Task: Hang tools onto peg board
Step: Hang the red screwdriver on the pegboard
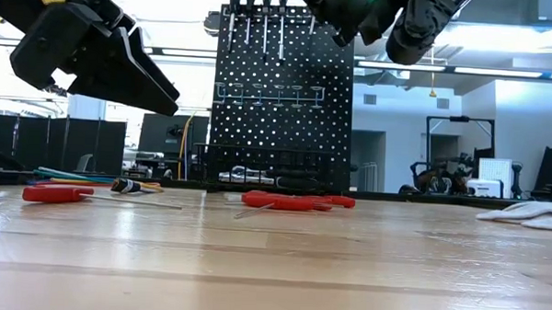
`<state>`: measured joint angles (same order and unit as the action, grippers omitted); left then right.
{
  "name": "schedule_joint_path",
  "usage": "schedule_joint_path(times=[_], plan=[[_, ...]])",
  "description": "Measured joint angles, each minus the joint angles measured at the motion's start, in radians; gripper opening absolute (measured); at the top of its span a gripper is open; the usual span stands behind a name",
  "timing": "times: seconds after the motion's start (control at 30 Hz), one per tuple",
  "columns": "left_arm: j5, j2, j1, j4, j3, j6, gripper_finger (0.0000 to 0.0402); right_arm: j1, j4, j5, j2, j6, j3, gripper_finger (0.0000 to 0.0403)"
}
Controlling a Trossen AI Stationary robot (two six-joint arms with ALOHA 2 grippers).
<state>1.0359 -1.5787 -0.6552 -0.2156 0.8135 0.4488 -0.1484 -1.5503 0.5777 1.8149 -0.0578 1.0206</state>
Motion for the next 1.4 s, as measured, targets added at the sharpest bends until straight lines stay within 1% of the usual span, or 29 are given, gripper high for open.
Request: schedule_joint_path(times=[0.17, 0.4, 0.63, 0.93, 1.07, 1.17, 1.33, 1.4], plan=[[0.000, 0.000, 0.000, 0.001, 0.000, 0.000, 0.0267, -0.044, 0.135, -0.002, 0.001, 0.130, 0.022, 0.0006], [0.000, 0.000, 0.000, 0.003, 0.000, 0.000, 0.0267, -0.067, 0.124, -0.003, 0.001, 0.145, 0.024, 0.0007], [0.000, 0.000, 0.000, 0.003, 0.000, 0.000, 0.0267, -0.104, 0.221, -0.001, 0.001, 0.240, 0.024, 0.0007], [0.000, 0.000, 0.000, 0.004, 0.000, 0.000, 0.0267, -0.121, 0.287, -0.003, 0.001, 0.257, 0.024, 0.0014], [0.000, 0.000, 0.000, 0.004, 0.000, 0.001, 0.0267, -0.123, 0.355, -0.001, 0.000, 0.298, 0.025, 0.0034], [0.000, 0.000, 0.000, 0.005, 0.000, 0.001, 0.0267, -0.123, 0.411, 0.000, 0.000, 0.298, 0.025, 0.0059], [0.000, 0.000, 0.000, 0.005, 0.000, 0.002, 0.0267, -0.123, 0.465, -0.009, 0.000, 0.297, 0.024, 0.0123], [0.000, 0.000, 0.000, 0.005, 0.000, 0.002, 0.0267, -0.123, 0.498, -0.036, 0.000, 0.297, 0.024, 0.0153]])
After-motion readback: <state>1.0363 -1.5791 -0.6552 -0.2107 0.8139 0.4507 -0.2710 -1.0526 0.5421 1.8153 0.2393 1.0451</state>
